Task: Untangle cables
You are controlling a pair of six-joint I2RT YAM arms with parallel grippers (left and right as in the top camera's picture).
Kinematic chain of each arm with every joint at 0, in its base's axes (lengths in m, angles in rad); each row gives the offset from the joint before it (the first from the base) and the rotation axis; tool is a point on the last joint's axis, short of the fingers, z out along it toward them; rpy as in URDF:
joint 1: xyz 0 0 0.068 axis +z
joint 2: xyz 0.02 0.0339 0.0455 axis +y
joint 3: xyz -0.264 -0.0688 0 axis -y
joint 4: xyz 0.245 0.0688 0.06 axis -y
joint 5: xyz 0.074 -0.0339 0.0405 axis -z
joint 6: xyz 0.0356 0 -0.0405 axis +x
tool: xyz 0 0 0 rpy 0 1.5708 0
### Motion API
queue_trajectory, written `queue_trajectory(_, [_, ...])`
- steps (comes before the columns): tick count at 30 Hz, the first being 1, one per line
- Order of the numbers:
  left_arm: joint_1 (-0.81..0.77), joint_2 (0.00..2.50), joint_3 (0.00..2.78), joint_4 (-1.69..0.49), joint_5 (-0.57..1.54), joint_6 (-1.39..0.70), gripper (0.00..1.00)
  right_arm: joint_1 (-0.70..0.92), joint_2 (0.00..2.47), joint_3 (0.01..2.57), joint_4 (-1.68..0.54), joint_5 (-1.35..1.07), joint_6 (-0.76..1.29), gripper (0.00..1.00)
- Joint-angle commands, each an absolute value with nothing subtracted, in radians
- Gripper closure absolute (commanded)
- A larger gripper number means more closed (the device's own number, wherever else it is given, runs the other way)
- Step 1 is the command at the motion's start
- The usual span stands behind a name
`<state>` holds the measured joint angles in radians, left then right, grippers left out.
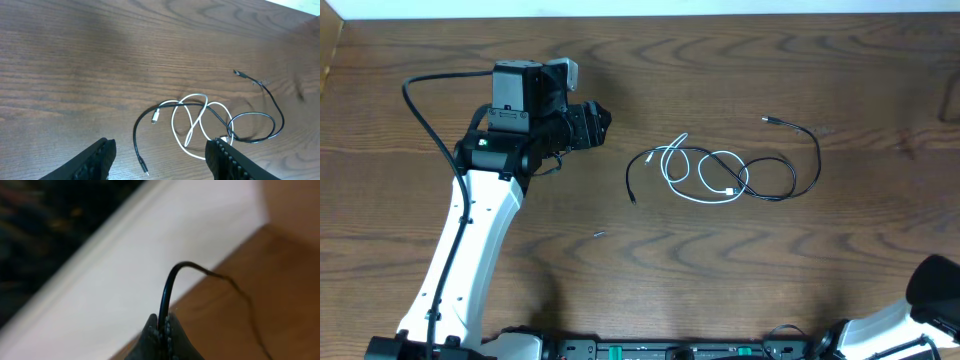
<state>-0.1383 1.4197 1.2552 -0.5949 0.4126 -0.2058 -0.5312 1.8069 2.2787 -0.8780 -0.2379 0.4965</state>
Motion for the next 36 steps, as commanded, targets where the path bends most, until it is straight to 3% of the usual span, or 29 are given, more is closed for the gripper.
queue_trajectory(1, [-0.136,1.426,1.274,-0.595,0.406,-0.203,0.37,-0.567,1.851,2.289,-0.889,-0.086,0.317,0.99])
queue_trajectory(7, [-0.136,1.426,1.274,-0.595,0.406,-0.203,0.37,-0.611,1.949,2.289,-0.887,0.055,0.287,0.99])
queue_trajectory(9, [-0.136,1.426,1.274,-0.595,0.406,-0.203,0.37,-0.623,1.984,2.289,-0.883,0.044,0.289,0.88])
queue_trajectory(10, [-0.136,1.426,1.274,-0.595,0.406,-0.203,0.37,-0.628,1.999,2.289,-0.883,0.026,0.291,0.70])
queue_trajectory(12, [-0.136,1.426,1.274,-0.595,0.406,-0.203,0.37,-0.630,2.018,2.289,-0.896,-0.031,0.290,0.07])
queue_trajectory(13, [-0.137,1.426,1.274,-0.595,0.406,-0.203,0.37,-0.630,2.026,2.289,-0.910,-0.061,0.290,0.01])
queue_trajectory(19, [-0.144,1.426,1.274,-0.598,0.411,-0.191,0.37,-0.628,2.013,2.289,-1.044,-0.290,0.290,0.01])
queue_trajectory(25, [-0.250,1.436,1.274,-0.601,0.413,-0.122,0.28,-0.617,2.006,2.289,-1.235,-0.513,0.244,0.01])
queue_trajectory(36, [-0.450,1.655,1.274,-0.473,0.399,-0.116,0.26,-0.534,2.007,2.289,-1.401,-0.514,0.105,0.01])
